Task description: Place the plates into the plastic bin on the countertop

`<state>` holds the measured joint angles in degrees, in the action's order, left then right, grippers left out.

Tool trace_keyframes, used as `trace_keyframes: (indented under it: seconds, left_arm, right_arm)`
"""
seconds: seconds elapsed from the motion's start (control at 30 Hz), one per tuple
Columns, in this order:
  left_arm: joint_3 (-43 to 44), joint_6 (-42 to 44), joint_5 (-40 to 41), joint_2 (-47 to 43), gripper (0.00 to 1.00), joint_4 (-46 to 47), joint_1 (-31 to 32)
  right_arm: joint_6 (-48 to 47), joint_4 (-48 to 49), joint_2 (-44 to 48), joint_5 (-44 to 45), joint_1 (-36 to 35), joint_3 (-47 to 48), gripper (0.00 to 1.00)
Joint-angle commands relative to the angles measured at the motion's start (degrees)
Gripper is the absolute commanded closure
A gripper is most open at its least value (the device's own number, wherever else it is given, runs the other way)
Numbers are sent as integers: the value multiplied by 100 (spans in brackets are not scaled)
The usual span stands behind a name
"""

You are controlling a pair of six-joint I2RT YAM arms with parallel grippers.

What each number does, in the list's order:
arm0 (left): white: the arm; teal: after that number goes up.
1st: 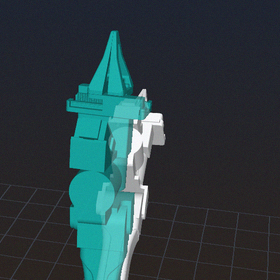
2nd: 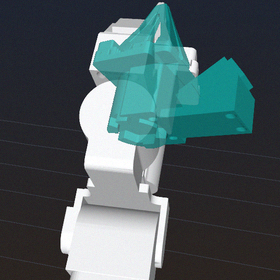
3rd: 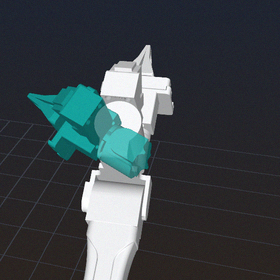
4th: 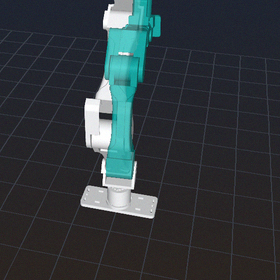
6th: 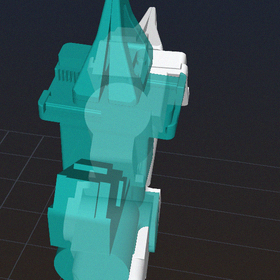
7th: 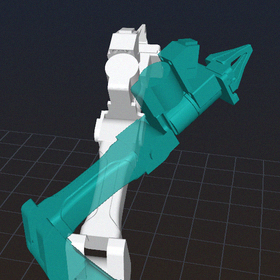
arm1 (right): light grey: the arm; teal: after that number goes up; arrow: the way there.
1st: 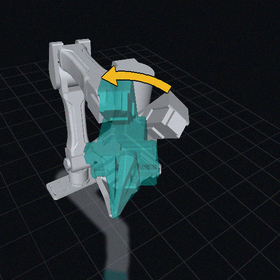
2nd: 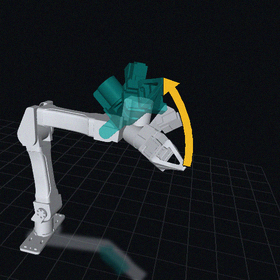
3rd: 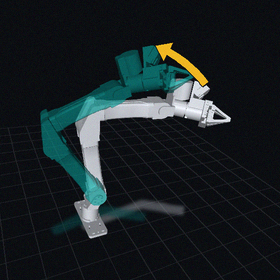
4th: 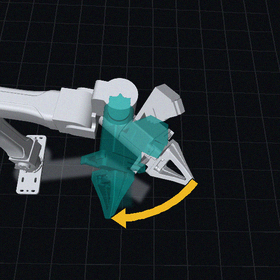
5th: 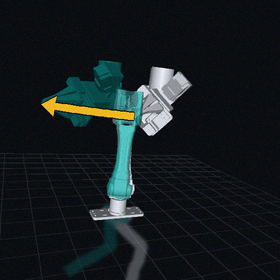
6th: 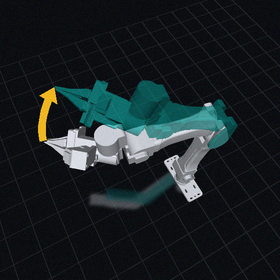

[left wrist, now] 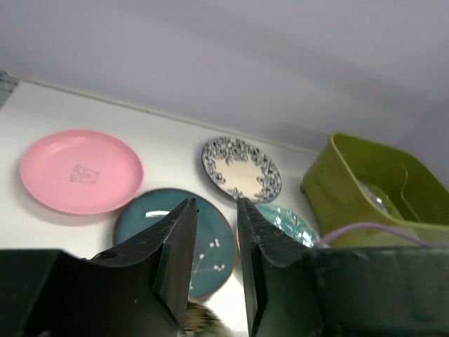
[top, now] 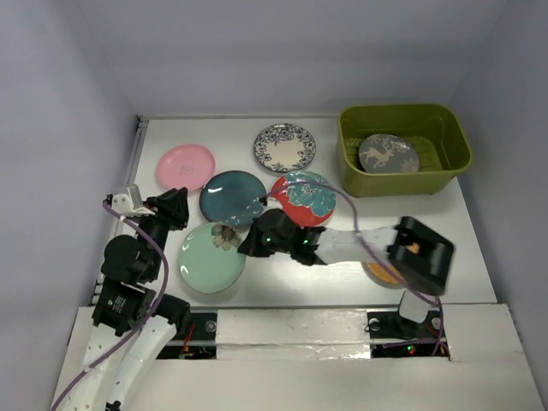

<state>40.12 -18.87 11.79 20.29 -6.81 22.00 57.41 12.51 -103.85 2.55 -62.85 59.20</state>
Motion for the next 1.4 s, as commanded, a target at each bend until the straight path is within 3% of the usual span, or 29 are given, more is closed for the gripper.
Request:
trace_keyframes:
  seconds: [0.0, 0.1, 0.27, 0.47, 0.6, 0.67, 0.83, 1.1, 1.2, 1.23, 1.3, 1.33, 1.37]
  left_arm:
    - [146, 15, 473, -245, 72, 206, -29]
    - [102, -2, 236, -228, 72, 268, -29]
    - [22, -2, -255, -149, 71, 435, -29]
    - [31, 15, -581, 9, 70, 470, -29]
    - [31, 24, -661, 54, 69, 461, 24]
    - [40, 24, -722, 89, 69, 452, 24]
    - [31, -37, -792, 141, 66, 470, 76]
    - [66, -187, -1012, 413, 64, 391, 76]
    - [110, -204, -1153, 624, 63, 321, 76]
    - [119, -231, -1379, 712, 63, 286, 76]
    - [154, -231, -1451, 774, 63, 233, 76]
    - [145, -231, -1469, 800, 63, 198, 76]
    - [145, -222, -1469, 792, 63, 197, 76]
  right_arm:
    - [-826, -157, 1664, 965, 437, 197, 100]
    - [-1283, -477, 2771, 1011, 1211, 22, 100]
    - [-2030, -1128, 3880, 765, 3618, 231, 100]
    - [-2225, -1743, 3636, -17, 6060, 776, 100]
    - [-2102, -1752, 3065, -780, 7117, 1032, 100]
    - [-2102, -1883, 2626, -1227, 7461, 1269, 100]
    - [-2365, -2297, 1633, -1291, 7585, 1831, 100]
    - [-2620, -2814, 623, -809, 7718, 2253, 100]
    - [-2822, -3070, 419, -352, 7718, 2350, 92]
    - [-2884, -3097, 349, -151, 7770, 2333, 75]
    - [-2911, -3054, 357, 8, 7770, 2246, 55]
    - [-2919, -3018, 427, 79, 7770, 2141, 38]
    - [-2928, -2983, 488, 97, 7770, 2087, 32]
